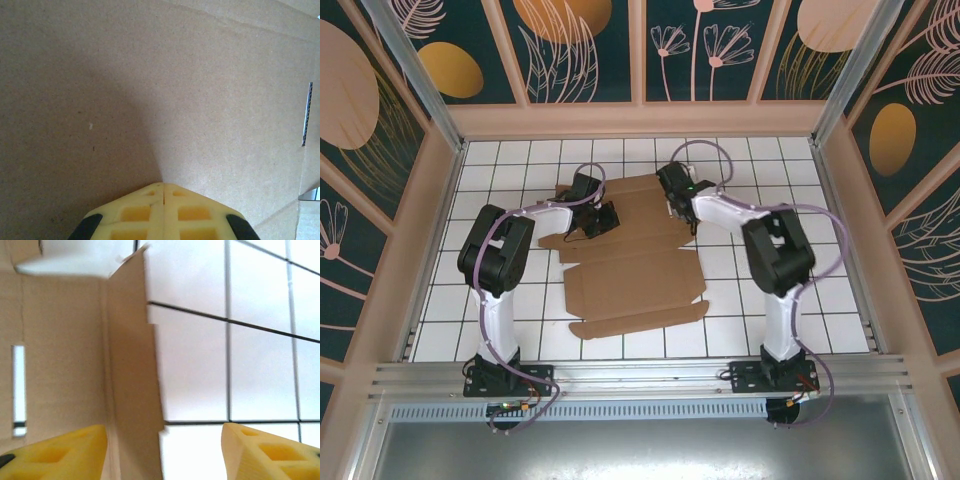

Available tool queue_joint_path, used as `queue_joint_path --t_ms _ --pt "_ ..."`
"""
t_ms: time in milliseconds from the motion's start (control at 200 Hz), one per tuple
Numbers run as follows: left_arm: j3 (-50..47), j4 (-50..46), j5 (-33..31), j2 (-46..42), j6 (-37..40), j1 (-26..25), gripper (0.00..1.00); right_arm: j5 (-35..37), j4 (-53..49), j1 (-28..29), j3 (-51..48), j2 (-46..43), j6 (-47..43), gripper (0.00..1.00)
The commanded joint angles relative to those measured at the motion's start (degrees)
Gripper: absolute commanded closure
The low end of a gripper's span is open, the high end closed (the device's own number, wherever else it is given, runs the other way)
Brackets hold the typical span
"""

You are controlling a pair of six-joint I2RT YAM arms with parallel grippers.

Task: Fold the paper box

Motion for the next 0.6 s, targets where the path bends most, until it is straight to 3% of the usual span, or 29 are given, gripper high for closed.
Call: queue_joint_path --t_ms 0,170,425,595 --pt "-0.5 -3.3 -1.8 1.2 0.9 0.5 1.0 -10.0 5.8 0.0 -5.6 -9.7 5.6 0.34" --pt "-0.4 -3.1 -1.5 1.4 0.8 0.5 1.0 -36.0 9.7 -6.5 -14.3 -12.3 12.4 0.36" --pt "-0.4 -3.3 -1.4 1.6 1.1 0.5 1.0 -45.5 17.4 -9.7 -22.6 -11.6 16.1 0.36" --pt "-0.4 -3.3 -1.2 1.9 1.1 0.5 1.0 -50.3 18.5 -9.9 -22.6 -9.9 17.4 0.42"
